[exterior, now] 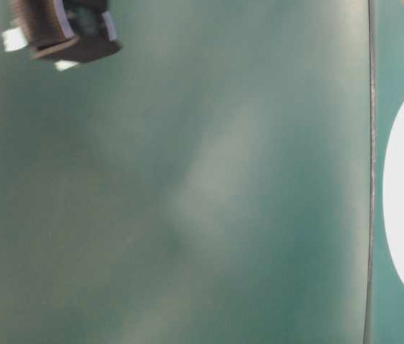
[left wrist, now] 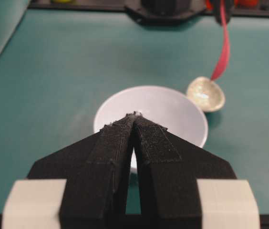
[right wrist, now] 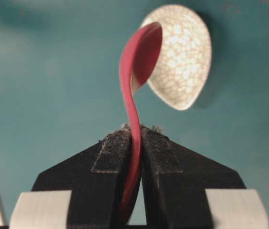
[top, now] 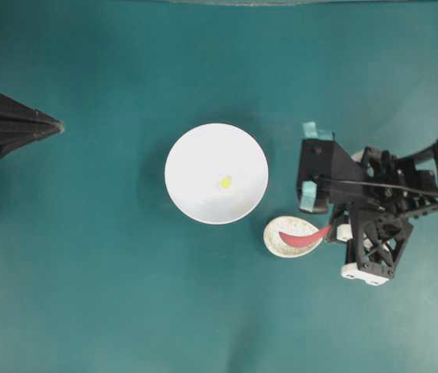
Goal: Scoop the yellow hexagonal prism block from the bowl with a spoon using the right arm.
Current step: 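Lower the spoon back into the spoon rest and open the right gripper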
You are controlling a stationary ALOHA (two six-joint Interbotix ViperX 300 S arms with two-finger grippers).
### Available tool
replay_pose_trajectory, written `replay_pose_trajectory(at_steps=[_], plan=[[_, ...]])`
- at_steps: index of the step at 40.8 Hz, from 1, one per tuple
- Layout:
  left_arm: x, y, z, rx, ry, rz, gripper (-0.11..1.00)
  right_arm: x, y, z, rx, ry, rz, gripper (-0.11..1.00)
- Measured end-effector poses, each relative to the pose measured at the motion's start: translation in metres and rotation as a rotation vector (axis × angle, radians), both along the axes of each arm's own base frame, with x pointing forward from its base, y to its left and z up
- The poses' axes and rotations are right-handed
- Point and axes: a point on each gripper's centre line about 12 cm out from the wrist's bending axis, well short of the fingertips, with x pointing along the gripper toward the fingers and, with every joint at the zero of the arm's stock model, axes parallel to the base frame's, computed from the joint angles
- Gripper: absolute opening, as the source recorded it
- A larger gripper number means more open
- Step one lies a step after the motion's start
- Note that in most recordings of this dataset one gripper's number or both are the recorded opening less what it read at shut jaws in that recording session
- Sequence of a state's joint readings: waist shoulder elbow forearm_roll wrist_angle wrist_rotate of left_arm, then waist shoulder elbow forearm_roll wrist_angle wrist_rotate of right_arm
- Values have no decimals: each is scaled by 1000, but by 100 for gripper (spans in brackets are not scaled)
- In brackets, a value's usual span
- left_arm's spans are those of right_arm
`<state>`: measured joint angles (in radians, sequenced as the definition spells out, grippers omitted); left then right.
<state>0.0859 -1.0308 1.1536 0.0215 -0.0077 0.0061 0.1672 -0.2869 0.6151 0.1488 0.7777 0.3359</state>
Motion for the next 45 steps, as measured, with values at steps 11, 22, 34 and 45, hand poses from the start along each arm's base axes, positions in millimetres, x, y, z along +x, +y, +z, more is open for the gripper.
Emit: replay_pose_trajectory(at_steps=[11,22,34,45], plan=[[0,0,0,2,-3,0,3,-4,-5,-22,-33,-51,-3,9],[0,0,0,2,-1,0,3,-2,-5,-25,-31,-103,-8,11],[0,0,0,2,-1,1,3,3,6,-21,-20,-173,22,25],[0,0,1,2,-3,0,3,2,10,-20,-19,-178,32,51]])
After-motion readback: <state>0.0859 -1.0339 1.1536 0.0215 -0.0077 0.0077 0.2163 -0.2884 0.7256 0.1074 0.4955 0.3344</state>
